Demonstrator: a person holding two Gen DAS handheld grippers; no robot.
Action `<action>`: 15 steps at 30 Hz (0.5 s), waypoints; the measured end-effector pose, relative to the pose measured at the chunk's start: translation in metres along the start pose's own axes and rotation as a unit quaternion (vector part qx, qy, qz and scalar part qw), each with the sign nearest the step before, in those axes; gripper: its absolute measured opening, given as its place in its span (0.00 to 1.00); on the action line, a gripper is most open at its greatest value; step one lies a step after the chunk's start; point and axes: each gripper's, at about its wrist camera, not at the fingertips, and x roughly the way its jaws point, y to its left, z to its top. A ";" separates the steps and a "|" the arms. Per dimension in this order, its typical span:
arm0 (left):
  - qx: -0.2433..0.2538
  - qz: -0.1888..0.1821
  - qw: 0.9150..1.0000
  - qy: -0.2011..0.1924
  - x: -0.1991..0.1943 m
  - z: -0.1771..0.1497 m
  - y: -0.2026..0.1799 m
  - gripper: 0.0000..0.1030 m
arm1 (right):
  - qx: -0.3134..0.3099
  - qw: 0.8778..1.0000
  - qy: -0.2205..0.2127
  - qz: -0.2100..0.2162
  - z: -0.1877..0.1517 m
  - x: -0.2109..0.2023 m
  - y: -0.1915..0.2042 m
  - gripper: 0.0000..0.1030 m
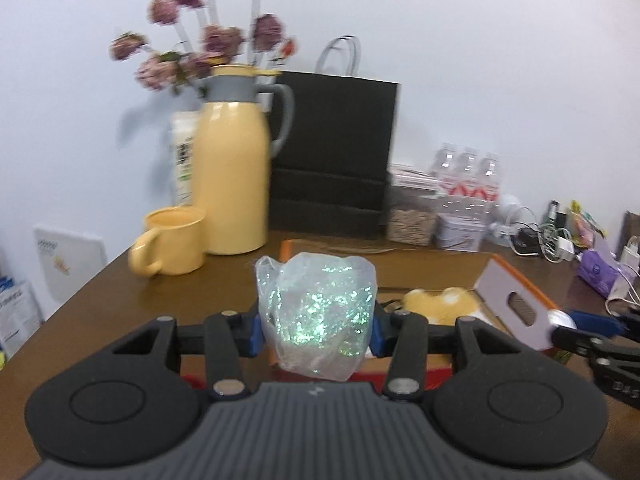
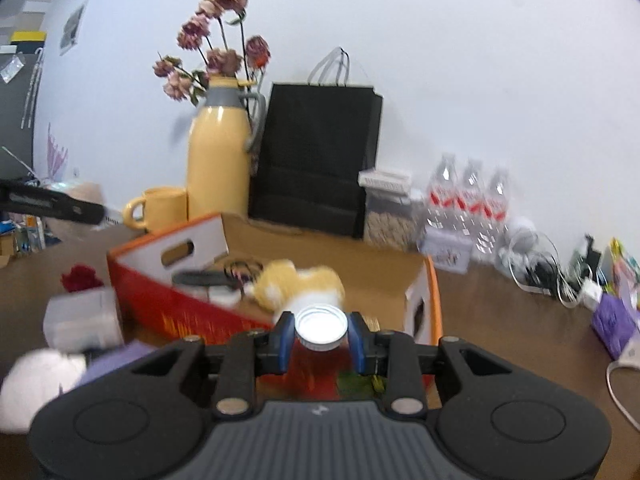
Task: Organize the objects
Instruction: 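Carry the plastic bag and white cap into the box and open both grippers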
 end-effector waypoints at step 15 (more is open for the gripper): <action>0.021 0.004 0.999 0.036 0.092 0.006 -0.048 0.46 | 0.033 0.999 0.012 0.023 0.022 0.092 0.019 0.26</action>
